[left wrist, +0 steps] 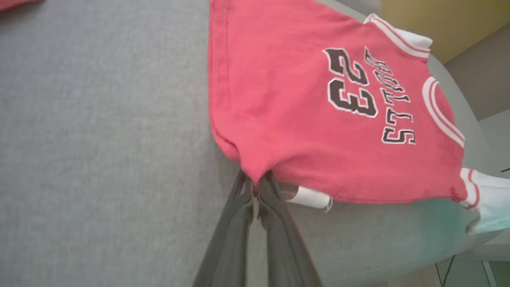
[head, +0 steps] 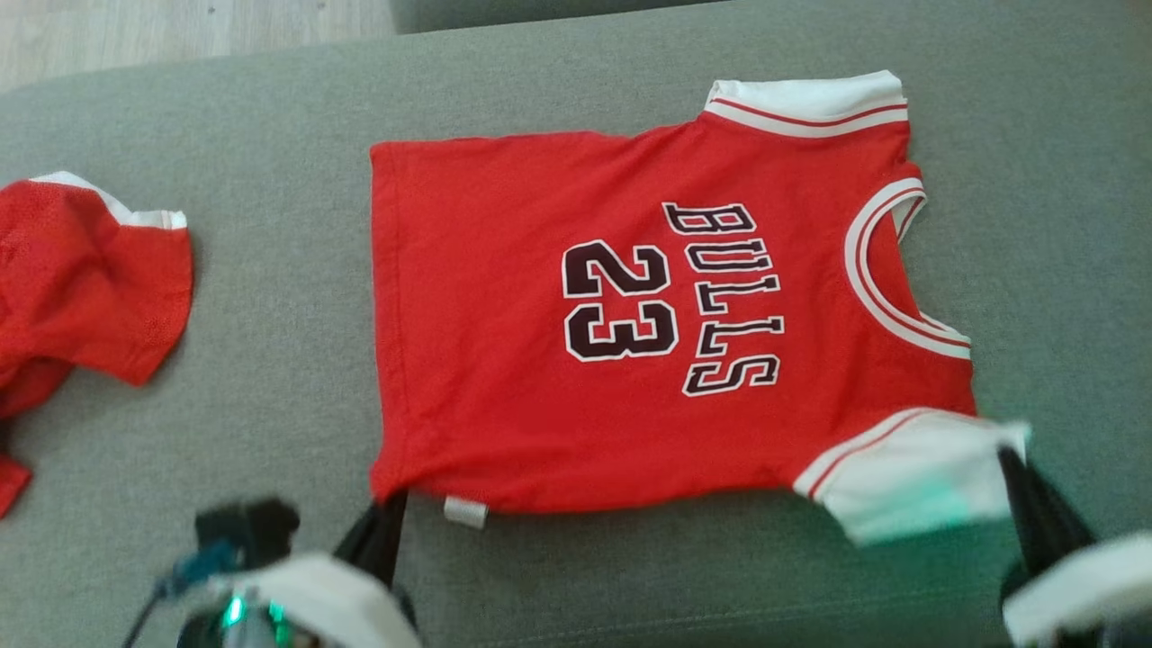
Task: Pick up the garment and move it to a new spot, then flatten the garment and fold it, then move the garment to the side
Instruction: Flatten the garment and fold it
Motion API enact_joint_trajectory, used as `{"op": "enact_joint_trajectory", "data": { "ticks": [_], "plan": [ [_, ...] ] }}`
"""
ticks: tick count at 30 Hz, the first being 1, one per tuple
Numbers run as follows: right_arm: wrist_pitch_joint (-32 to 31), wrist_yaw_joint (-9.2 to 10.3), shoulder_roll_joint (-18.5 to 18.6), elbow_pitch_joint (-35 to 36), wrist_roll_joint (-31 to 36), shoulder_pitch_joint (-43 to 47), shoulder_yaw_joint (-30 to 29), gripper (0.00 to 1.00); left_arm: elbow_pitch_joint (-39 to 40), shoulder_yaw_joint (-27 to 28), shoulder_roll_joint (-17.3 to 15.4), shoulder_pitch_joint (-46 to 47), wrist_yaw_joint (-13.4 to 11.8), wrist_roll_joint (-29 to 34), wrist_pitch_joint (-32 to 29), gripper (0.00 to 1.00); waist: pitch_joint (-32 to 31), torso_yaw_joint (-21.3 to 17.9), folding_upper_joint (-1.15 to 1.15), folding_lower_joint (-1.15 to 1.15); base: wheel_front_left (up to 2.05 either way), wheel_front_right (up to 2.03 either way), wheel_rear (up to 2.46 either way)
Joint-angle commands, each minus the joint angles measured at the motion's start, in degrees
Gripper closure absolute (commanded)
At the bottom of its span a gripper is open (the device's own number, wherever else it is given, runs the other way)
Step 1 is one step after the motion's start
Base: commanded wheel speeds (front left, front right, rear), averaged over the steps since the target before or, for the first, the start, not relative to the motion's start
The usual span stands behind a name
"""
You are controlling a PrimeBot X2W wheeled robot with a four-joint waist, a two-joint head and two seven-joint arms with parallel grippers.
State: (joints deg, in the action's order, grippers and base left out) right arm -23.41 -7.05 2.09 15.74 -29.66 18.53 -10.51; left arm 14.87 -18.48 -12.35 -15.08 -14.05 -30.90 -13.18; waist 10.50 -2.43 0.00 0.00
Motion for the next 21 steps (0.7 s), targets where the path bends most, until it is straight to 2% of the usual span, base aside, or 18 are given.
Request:
{"op": "enact_joint_trajectory", "data": {
  "ticks": [1, 5, 10, 18, 19, 20, 21],
  "plan": [
    [-1.6, -0.44, 0.8, 1.7, 0.7, -5.9, 0.8, 1.00, 1.9, 1.4, -0.3, 5.8, 0.5, 0.3, -1.3, 1.00, 0.3, 0.0, 0.00, 0.00, 0.00, 0.00, 0.00],
    [-4.9, -0.44, 1.2, -0.3, 4.0, -14.0, 1.3, 1.00, -0.6, 1.2, -0.9, 12.5, 1.0, 0.6, -4.3, 1.00, 1.4, 0.0, 0.00, 0.00, 0.00, 0.00, 0.00],
    [-7.7, -0.44, 4.3, -5.5, 7.2, -23.2, 2.5, 1.00, -5.6, 1.0, -0.4, 22.1, 1.7, 0.5, -7.6, 1.00, 3.5, 0.6, 0.00, 0.00, 0.00, 0.00, 0.00],
    [-7.9, -0.44, 8.0, -16.3, 9.3, -35.6, 5.9, 1.00, -17.9, -0.2, -0.5, 35.0, 2.1, 2.8, -11.1, 1.00, 6.7, 0.5, 0.00, 0.00, 0.00, 0.00, 0.00],
    [-7.7, -0.44, 8.3, -17.5, 9.2, -36.7, 6.7, 0.16, -19.1, -0.3, -0.4, 35.8, 2.1, 2.9, -11.2, 0.94, 6.9, 0.3, 0.00, 0.00, 0.00, 0.00, 0.00],
    [-7.4, -0.44, 8.6, -18.6, 9.3, -37.6, 7.3, 0.00, -20.0, -0.5, -0.3, 36.5, 2.1, 3.1, -11.1, 0.63, 6.9, 0.2, 0.00, 0.00, 0.00, 0.00, 0.00],
    [-6.8, -0.44, 8.9, -19.4, 9.4, -38.3, 7.6, 0.00, -20.7, -0.8, -0.1, 36.7, 2.4, 3.1, -11.1, 0.02, 7.0, 0.1, 0.00, 0.00, 0.00, 0.00, 0.00]
  ]
}}
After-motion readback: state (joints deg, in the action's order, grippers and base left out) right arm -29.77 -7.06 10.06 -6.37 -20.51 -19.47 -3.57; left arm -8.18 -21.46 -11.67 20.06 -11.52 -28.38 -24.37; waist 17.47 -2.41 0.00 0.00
